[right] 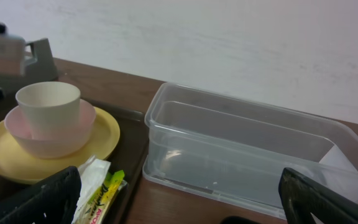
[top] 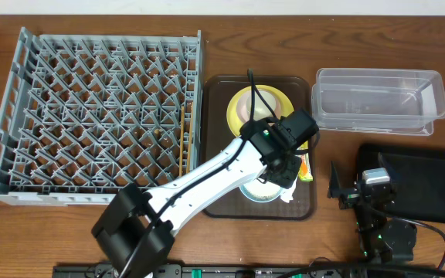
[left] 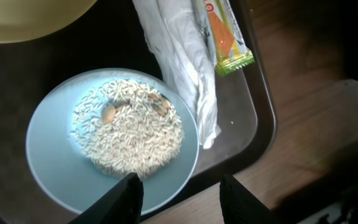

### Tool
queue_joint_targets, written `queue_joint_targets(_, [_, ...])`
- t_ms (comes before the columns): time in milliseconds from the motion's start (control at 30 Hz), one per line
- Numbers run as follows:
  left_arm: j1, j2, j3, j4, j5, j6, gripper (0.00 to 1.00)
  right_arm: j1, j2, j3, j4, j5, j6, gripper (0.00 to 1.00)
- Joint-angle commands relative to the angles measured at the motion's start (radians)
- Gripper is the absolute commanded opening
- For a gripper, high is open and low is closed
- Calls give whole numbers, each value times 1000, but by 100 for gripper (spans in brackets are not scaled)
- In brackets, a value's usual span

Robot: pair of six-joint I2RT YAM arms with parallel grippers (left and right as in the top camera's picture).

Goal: Sort waste into correct bins and load items into the dishwasher

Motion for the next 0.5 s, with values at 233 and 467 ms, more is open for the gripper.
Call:
queue_joint_targets(233, [-22,132,-7,7,-20,-26,40,-2,-4,-2,-4,5,14,99])
queue_joint_targets(467, [-48,146,-7,27,-20,-26,40,-2,-4,-2,-5,5,14,99])
